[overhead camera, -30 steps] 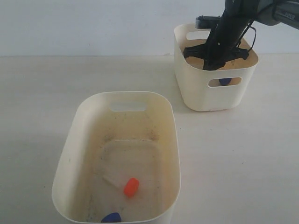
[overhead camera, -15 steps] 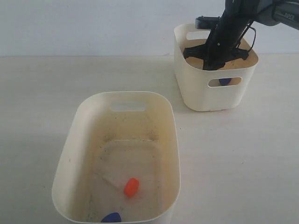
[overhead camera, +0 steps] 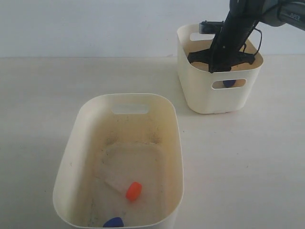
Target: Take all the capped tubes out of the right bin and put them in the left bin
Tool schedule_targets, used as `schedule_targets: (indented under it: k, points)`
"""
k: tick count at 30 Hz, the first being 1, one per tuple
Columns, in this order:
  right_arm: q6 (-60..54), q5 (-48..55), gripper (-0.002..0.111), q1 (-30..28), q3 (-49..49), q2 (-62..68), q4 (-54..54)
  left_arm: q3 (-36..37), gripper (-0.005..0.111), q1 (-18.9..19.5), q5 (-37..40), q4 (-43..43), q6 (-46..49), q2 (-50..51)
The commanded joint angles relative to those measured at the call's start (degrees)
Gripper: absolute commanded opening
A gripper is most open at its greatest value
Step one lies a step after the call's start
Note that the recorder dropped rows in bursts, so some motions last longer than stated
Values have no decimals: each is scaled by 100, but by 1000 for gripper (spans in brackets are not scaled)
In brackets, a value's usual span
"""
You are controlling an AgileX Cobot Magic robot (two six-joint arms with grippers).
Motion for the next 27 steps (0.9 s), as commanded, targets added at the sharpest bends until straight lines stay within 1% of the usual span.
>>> schedule_targets:
  k: [1,12,21,27]
  points:
    - [-140,-2,0,-5,-51,-21,-70,-21,4,-8,-33,-65,-54,3]
    - [-89,133,0,-5,-51,-21,-34,-21,4,-8,-33,-65,-54,3]
    - [-52,121,0,-5,-51,-21,488,-21,4,-8,-33,-65,-54,3]
    - [-52,32,0,-5,-51,-21,544,-21,4,-8,-33,-65,-54,3]
